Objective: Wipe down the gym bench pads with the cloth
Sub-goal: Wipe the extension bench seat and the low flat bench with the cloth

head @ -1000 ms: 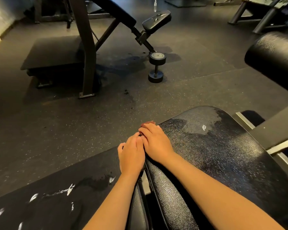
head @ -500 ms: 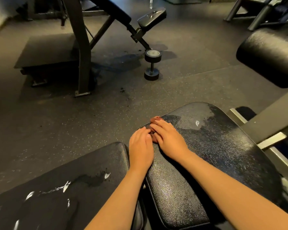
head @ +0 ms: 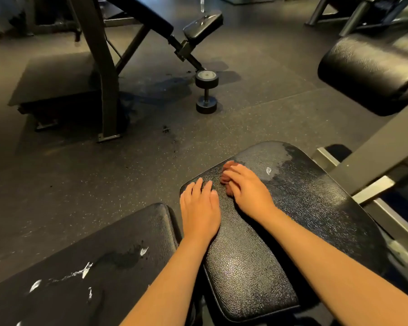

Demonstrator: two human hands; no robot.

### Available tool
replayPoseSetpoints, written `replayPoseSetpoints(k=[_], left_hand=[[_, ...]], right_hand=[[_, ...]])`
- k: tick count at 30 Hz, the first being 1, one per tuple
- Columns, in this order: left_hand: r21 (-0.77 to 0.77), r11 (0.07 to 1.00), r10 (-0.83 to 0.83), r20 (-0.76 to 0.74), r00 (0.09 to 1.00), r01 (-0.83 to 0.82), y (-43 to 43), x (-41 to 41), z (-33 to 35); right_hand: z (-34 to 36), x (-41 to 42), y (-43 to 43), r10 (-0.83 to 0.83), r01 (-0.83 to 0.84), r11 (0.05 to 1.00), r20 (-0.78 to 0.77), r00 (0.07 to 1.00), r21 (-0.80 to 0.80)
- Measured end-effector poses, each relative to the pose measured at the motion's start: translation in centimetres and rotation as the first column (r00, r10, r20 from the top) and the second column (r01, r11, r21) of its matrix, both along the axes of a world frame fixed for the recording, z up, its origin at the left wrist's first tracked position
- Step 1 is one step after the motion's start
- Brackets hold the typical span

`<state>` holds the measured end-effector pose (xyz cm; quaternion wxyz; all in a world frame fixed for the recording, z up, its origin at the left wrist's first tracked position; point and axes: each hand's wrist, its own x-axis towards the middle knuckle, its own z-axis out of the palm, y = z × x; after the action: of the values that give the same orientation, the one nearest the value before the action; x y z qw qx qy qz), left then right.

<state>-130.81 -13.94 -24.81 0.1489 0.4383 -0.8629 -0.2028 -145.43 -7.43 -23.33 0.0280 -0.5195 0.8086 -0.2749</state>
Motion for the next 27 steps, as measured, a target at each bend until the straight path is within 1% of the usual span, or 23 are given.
replayPoseSetpoints(k=[2, 3, 5, 7, 9, 10, 13, 15, 16, 18, 20, 22, 24, 26, 27], left_hand=[[-0.019, 1.000, -0.017, 0.018, 1.000, 0.017, 0.5, -0.2, 0.2], [-0.044, 0.999, -0.020, 0.025, 1.000, 0.021, 0.7, -0.2, 0.3], [-0.070, 0.997, -0.016, 0.024, 1.000, 0.018, 0.9, -0.6, 0.6], [-0.030, 0.999, -0.031, 0.016, 0.999, 0.032, 0.9, -1.4, 0.9], [0.003, 0.998, -0.063, 0.006, 0.998, 0.063, 1.3, -2.3, 1.2], [0.015, 0.997, -0.070, 0.003, 0.998, 0.070, 1.5, -2.5, 1.3], [0.005, 0.996, -0.084, 0.006, 0.996, 0.084, 2.3, -2.5, 1.0], [-0.009, 0.997, -0.073, 0.012, 0.997, 0.073, 2.5, -2.5, 0.9], [-0.008, 0.998, -0.068, 0.008, 0.998, 0.068, 2.5, -2.8, 1.0], [0.012, 0.997, -0.076, -0.024, 0.997, 0.076, 2.7, -3.7, 1.2], [0.037, 0.993, -0.105, -0.076, 0.992, 0.108, 2.9, -4.5, 1.3], [0.035, 0.991, -0.126, -0.088, 0.988, 0.129, 3.1, -5.0, 1.4], [0.022, 0.990, -0.141, -0.052, 0.989, 0.142, 3.4, -5.0, 1.5], [-0.017, 0.988, -0.153, -0.017, 0.988, 0.153, 3.6, -4.9, 1.5], [-0.031, 0.988, -0.155, -0.005, 0.988, 0.155, 3.7, -5.0, 1.5]], right_hand=[[0.3, 0.3, 0.0, -0.084, 0.084, 0.996, 0.016, 0.996, 0.009], [0.2, 1.1, 0.1, -0.090, 0.090, 0.996, 0.011, 0.996, 0.010], [0.0, 2.9, 0.9, -0.044, 0.044, 0.999, 0.018, 0.999, 0.004], [0.0, 3.5, 2.1, 0.030, -0.030, 1.000, 0.023, 0.999, -0.009], [0.3, 1.5, 2.9, 0.037, -0.037, 0.999, 0.010, 0.999, 0.002], [0.5, 0.2, 3.1, 0.001, -0.001, 1.000, 0.010, 1.000, 0.012], [0.8, -3.0, 4.2, -0.197, 0.196, 0.980, 0.030, 0.980, 0.015], [0.9, -2.1, 4.6, -0.231, 0.231, 0.973, -0.012, 0.973, 0.015], [0.8, -1.0, 4.6, -0.197, 0.197, 0.980, -0.025, 0.980, 0.001], [0.5, 1.5, 5.0, -0.069, 0.067, 0.997, -0.024, 0.997, -0.046], [0.3, 1.3, 5.6, 0.015, -0.017, 0.998, -0.035, 0.999, -0.064], [0.3, -1.7, 5.8, -0.042, 0.040, 0.999, -0.064, 0.997, -0.030], [0.5, -5.0, 6.0, -0.177, 0.178, 0.984, -0.043, 0.983, 0.017], [0.9, -6.1, 6.1, -0.280, 0.280, 0.960, -0.012, 0.960, 0.022], [1.1, -5.4, 6.0, -0.294, 0.294, 0.956, -0.030, 0.955, 0.018]])
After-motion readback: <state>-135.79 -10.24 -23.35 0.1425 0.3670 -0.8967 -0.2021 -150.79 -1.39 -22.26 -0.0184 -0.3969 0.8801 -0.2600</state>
